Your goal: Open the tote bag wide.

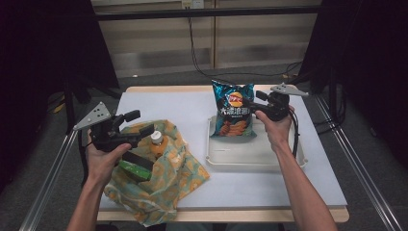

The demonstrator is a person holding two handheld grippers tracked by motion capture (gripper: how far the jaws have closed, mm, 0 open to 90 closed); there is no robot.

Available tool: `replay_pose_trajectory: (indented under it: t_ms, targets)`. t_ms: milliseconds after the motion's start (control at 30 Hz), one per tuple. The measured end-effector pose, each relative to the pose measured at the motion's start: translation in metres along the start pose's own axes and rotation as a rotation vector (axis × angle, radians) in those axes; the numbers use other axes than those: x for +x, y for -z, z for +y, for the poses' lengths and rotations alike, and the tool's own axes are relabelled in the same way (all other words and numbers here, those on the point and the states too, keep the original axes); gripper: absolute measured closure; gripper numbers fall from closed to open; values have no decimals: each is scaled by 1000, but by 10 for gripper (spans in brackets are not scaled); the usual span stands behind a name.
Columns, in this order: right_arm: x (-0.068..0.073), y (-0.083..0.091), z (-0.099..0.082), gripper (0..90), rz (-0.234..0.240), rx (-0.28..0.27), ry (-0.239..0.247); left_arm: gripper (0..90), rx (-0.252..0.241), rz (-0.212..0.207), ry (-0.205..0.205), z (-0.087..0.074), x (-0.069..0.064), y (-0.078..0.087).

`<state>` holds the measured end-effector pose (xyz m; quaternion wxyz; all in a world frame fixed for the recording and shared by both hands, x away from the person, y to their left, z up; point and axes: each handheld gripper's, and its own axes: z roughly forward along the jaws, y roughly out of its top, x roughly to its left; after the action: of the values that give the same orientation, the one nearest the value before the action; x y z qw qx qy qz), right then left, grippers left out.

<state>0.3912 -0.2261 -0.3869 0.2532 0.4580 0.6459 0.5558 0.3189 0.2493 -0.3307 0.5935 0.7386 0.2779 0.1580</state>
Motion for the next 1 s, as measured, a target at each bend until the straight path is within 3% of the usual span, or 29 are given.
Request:
replay_pose_trajectory:
  t_ms: [100,167,333,400,533,633,700,733,800,867,967,1000]
  targets:
    - [3,12,-2,280,21,-11,11,231,21,-18,-10,-4,0,3]
    - [8,20,-4,285,49,-17,22,242,24,-9,-7,-7,0,7]
    - [35,34,-11,361,119,19,74,273,38,-14,-8,-14,0,12]
    - [47,38,-16,406,161,38,90,276,48,9,-6,-16,-1,15]
    - [69,39,-25,484,241,64,112,278,54,-1,18,-25,0,18]
    - [87,39,-31,528,302,95,126,290,62,7,6,-29,-2,20]
    - [93,39,-33,534,325,102,133,308,57,-10,-1,-30,-1,21]
    - [105,41,-38,533,359,107,139,304,61,-18,0,-31,-2,21]
    - [114,41,-41,533,396,105,141,304,74,-28,-5,-34,-3,22]
    - [125,42,-42,543,443,99,143,302,91,-18,-12,-37,-3,23]
    - [133,42,-41,524,458,99,150,298,85,-3,0,-39,0,26]
    - [143,40,-42,546,484,102,155,300,78,-5,17,-42,3,29]
